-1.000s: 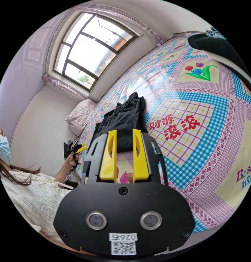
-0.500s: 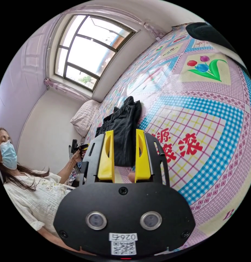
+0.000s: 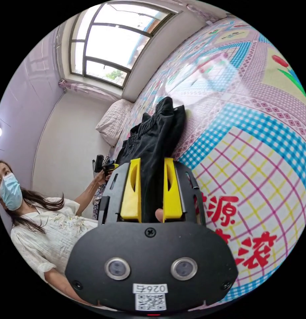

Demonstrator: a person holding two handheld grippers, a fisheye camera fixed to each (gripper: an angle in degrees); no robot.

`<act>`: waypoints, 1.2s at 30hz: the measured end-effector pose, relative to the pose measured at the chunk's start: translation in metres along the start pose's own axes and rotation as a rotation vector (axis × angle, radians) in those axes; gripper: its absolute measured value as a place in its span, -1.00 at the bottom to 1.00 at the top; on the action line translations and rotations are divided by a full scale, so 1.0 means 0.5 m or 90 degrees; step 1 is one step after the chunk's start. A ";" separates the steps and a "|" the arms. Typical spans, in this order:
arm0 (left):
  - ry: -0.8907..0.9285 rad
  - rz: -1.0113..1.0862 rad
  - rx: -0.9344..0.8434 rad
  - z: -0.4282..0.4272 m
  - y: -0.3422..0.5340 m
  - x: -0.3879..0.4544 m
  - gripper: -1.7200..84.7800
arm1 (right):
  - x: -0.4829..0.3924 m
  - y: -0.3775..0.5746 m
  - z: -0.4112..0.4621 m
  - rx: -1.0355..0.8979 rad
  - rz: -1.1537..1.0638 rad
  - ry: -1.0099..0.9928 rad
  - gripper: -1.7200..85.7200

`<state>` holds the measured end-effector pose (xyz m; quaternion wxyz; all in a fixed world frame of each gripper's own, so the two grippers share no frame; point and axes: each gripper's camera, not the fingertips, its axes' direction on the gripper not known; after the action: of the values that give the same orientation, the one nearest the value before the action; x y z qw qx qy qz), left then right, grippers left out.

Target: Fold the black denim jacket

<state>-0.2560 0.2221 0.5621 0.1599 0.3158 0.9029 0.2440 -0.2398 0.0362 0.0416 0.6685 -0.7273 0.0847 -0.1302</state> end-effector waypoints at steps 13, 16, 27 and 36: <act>0.117 -0.058 -0.043 0.023 0.079 0.026 -0.85 | 0.061 0.048 -0.009 -0.042 0.108 -0.025 -0.99; 0.176 -0.086 -0.057 0.045 0.183 0.047 -0.86 | 0.053 0.141 -0.032 -0.053 0.119 -0.025 -0.99; 0.194 -0.131 0.020 0.050 0.454 0.175 -0.71 | 0.006 0.443 -0.093 -0.027 0.117 0.031 -0.79; 0.138 -0.049 -0.028 0.109 0.379 0.318 -0.79 | 0.003 0.358 0.072 -0.146 0.006 -0.029 -0.83</act>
<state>-0.2575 0.4728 0.5981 0.0775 0.2489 0.9208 0.2901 -0.2183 0.0537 -0.1391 0.5830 -0.8016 0.0870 -0.1000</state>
